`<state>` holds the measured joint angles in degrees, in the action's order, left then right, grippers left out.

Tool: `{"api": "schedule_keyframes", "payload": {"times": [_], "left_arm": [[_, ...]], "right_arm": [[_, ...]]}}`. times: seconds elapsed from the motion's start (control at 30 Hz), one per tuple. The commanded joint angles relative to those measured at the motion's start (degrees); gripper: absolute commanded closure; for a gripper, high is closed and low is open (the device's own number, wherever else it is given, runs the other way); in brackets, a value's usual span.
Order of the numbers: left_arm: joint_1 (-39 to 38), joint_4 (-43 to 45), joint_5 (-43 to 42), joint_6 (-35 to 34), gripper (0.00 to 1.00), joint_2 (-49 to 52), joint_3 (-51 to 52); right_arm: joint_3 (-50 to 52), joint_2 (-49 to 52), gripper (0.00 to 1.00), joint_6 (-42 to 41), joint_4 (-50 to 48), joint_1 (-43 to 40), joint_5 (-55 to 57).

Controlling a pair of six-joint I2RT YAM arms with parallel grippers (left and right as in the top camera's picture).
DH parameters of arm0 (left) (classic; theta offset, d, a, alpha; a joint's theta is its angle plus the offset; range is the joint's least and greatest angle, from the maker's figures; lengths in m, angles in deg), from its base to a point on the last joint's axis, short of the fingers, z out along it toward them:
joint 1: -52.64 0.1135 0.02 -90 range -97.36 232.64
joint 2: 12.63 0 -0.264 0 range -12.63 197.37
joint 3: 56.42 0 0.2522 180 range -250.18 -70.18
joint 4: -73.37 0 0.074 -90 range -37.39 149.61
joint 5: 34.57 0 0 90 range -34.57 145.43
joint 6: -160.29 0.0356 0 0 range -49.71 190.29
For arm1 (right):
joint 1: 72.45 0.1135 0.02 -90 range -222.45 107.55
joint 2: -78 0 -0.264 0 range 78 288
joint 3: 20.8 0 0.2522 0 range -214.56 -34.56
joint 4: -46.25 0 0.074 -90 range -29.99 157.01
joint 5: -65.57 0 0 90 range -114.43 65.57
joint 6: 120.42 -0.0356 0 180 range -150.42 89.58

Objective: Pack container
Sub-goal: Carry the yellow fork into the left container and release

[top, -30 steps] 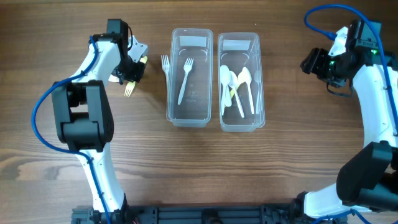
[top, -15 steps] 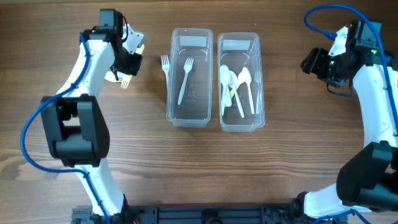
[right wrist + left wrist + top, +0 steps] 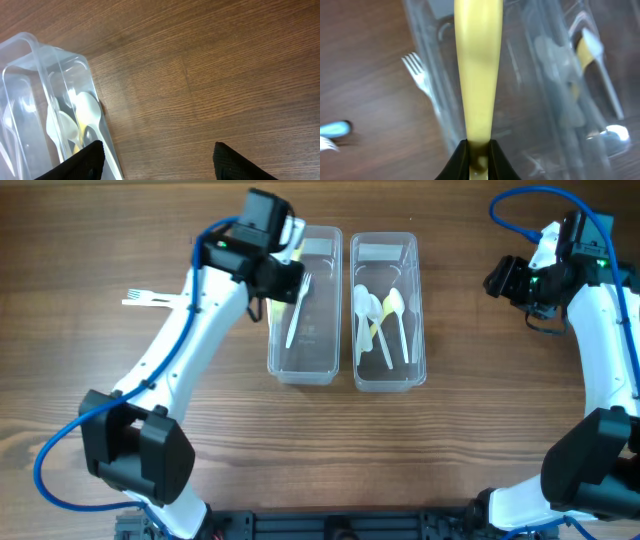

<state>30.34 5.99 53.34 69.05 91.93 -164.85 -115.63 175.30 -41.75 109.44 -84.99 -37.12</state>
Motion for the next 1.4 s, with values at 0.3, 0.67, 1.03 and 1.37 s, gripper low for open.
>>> {"api": "schedule_keyframes", "payload": {"times": [0.3,0.67,1.03,1.37], "left_arm": [[-0.44,3.41,1.42,-14.47,0.58,4.33,-0.63],[15.45,4.26,1.07,-22.40,0.54,7.80,-1.70],[12.37,10.36,-4.37,-22.38,0.61,21.27,-1.70],[9.38,12.20,-4.33,-21.51,0.64,23.32,-1.68]], "right_arm": [[0.20,0.74,0.31,-0.72,-0.79,0.13,-0.94],[0.20,0.74,0.30,-0.83,-0.85,0.13,-0.96],[0.20,0.74,0.30,-0.90,-0.70,0.13,-0.98],[0.20,0.74,0.30,-0.87,-0.79,0.13,-0.96]]}}
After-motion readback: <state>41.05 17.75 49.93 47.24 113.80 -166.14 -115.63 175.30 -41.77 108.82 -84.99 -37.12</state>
